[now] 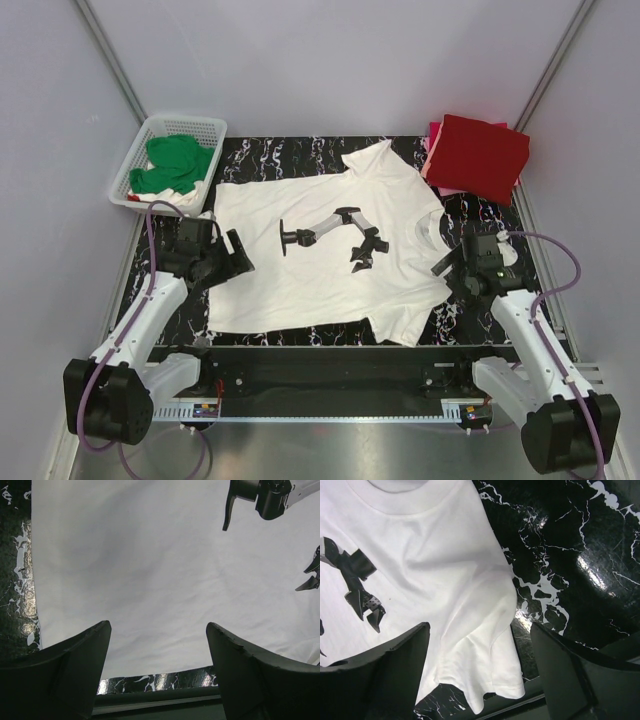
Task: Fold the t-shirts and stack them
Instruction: Flatten the tshirt out, then fold the tshirt
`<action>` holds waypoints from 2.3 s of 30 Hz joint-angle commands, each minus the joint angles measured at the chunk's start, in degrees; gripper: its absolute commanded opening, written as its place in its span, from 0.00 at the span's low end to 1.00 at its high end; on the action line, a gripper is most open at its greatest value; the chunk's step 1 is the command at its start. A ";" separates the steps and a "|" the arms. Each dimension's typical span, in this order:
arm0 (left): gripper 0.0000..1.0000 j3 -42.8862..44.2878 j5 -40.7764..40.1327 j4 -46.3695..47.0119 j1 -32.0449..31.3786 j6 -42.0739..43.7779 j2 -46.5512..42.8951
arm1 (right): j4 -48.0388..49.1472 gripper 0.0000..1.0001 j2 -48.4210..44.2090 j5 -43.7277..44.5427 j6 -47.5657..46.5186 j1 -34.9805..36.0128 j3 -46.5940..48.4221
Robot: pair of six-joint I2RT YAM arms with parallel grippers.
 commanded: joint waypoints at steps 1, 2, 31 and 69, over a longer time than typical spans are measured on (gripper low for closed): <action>0.83 -0.18 -0.33 1.99 -0.39 -0.33 -1.13 | -0.48 0.90 1.22 -1.60 0.66 -0.19 -0.35; 0.83 -0.27 -0.50 2.07 -0.56 -0.42 -1.04 | 0.30 0.90 0.96 -2.56 0.56 -0.10 -0.53; 0.83 -0.27 -2.53 2.16 -2.32 -0.60 -1.13 | 4.01 0.44 4.56 -8.20 11.46 24.59 -10.90; 0.82 -4.49 -2.07 -5.64 -5.91 -12.53 -9.21 | -22.54 0.00 -16.61 18.78 22.80 32.86 5.53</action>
